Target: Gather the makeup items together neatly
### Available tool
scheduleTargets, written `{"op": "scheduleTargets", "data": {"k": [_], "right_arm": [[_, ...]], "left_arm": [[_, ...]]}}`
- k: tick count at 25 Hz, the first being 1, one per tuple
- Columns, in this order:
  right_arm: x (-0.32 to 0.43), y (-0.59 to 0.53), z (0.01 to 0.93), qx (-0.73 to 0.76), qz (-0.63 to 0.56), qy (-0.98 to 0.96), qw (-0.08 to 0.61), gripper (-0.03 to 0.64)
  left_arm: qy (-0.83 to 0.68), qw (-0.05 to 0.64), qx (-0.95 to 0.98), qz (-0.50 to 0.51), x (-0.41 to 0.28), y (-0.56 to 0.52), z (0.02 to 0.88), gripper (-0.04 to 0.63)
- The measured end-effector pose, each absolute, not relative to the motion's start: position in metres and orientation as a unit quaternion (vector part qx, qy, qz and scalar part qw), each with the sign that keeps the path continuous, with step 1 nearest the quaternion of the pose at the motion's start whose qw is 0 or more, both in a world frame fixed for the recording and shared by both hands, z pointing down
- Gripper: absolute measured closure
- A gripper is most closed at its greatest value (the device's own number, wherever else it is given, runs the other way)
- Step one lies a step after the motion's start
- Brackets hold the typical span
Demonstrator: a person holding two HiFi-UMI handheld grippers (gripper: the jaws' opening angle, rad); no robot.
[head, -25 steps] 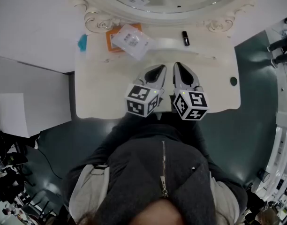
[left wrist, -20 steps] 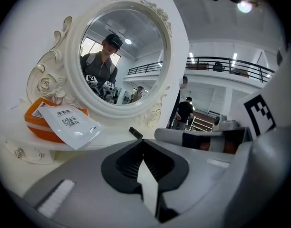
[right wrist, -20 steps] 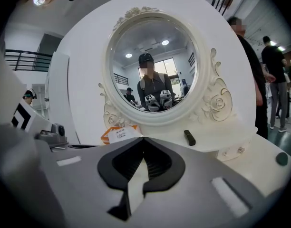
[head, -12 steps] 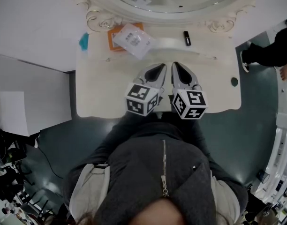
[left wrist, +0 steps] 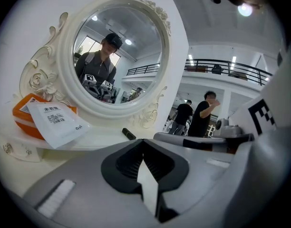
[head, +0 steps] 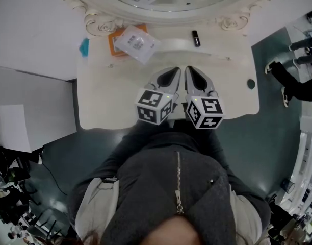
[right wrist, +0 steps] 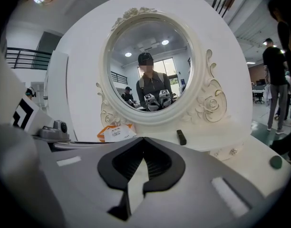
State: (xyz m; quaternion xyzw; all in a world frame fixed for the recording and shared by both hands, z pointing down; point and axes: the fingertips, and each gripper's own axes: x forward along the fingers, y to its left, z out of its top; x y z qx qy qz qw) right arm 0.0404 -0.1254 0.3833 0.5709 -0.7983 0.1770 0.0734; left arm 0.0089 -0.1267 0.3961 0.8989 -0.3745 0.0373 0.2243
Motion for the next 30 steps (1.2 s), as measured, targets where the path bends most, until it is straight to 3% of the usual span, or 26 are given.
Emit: {"op": "scheduleTargets", "data": {"k": [30], "right_arm": [[0.301,-0.092,0.397,0.664,0.203,-0.718,0.053,0.614]], "left_arm": [[-0.277,0.223,0.931,0.087,0.254,-0.098,0.41,0.586]]}}
